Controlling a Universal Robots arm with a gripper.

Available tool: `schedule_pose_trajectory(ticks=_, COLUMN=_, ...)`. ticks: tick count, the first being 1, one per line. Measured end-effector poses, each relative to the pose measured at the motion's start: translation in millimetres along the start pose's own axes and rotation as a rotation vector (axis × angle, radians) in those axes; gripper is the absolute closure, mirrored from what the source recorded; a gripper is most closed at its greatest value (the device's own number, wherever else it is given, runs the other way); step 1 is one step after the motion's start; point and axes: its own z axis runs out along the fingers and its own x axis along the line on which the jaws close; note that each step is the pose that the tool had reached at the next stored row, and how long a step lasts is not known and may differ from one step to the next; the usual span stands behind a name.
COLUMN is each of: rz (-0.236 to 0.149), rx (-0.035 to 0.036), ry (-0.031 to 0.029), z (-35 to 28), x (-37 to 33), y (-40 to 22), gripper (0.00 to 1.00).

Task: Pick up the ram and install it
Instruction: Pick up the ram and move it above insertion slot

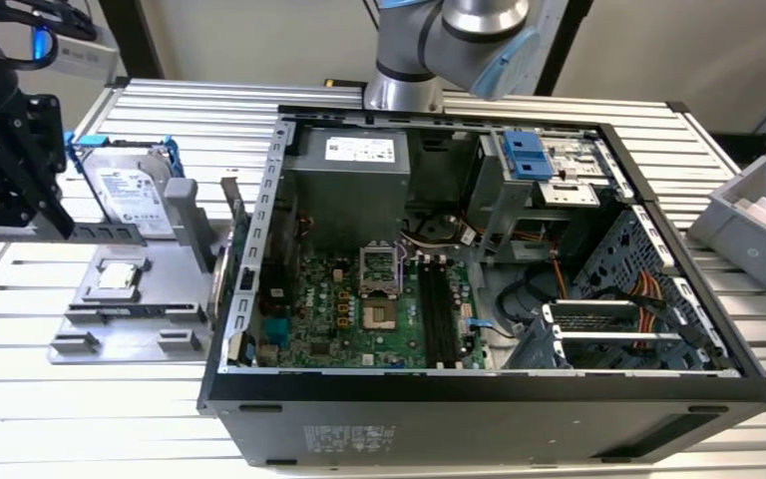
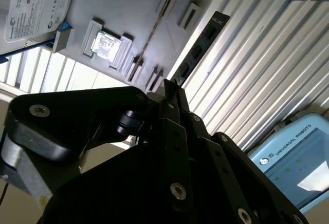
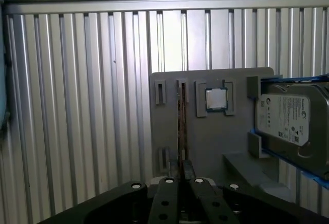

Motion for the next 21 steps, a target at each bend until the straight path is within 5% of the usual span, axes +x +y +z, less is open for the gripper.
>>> schedule_pose_trajectory(ticks=21, rz=0.0, rx=-0.0001, ry=0.0, z=-13.2, x=-0.7, y=-0.2, gripper=1.0)
